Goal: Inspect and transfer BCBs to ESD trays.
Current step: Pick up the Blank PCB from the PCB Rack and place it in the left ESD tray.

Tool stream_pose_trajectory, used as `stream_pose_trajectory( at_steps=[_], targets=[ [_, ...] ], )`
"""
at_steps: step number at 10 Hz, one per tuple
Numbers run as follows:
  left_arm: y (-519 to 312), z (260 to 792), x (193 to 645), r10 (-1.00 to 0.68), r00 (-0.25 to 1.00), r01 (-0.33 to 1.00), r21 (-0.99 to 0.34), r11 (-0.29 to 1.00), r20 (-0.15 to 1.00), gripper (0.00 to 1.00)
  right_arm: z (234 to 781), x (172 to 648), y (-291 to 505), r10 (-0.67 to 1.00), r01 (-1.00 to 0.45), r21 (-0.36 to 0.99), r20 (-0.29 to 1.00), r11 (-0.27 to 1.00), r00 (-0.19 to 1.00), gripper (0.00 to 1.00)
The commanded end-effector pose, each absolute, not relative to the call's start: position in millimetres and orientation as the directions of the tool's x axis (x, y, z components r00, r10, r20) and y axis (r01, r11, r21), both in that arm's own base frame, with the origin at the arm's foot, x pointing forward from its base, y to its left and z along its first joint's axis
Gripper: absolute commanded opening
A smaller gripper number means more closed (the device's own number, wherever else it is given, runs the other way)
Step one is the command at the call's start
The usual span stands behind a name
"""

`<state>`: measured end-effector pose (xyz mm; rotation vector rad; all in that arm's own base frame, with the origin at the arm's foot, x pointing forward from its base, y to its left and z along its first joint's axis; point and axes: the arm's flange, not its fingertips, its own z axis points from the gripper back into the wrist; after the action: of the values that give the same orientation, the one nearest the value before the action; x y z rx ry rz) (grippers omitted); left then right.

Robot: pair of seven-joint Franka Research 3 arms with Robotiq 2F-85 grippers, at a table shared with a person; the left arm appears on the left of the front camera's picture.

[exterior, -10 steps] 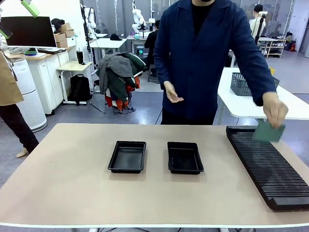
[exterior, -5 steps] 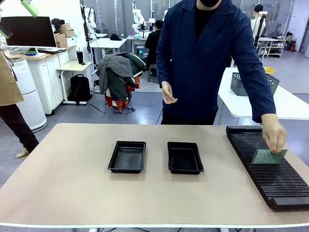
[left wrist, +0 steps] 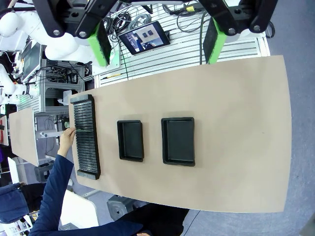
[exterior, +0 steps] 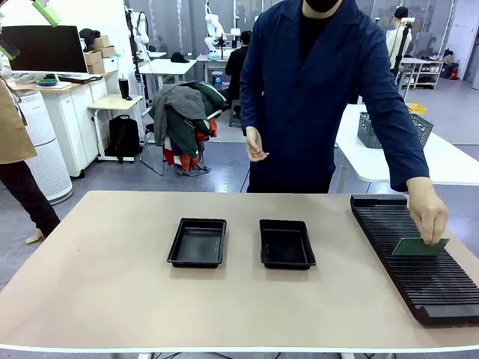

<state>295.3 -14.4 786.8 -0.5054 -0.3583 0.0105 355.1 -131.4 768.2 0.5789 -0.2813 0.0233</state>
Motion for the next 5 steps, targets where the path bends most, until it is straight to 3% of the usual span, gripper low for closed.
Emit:
stream_pose_trajectory(
  at_steps=[1,5],
  targets=[
    [-14.3,785.4,295.0,0.101,0.936,0.077,-0.478,0.875,0.336,1.0,768.2,354.8,-132.1,-0.058,-0.1,0.54,0.269,0.835,0.961,1.0],
    [-14.3,785.4,295.0,0.101,0.936,0.077,-0.478,0.875,0.336,1.0,768.2,354.8,-132.1,-0.058,-0.1,0.54,0.269,0.835,0.961,1.0]
  ],
)
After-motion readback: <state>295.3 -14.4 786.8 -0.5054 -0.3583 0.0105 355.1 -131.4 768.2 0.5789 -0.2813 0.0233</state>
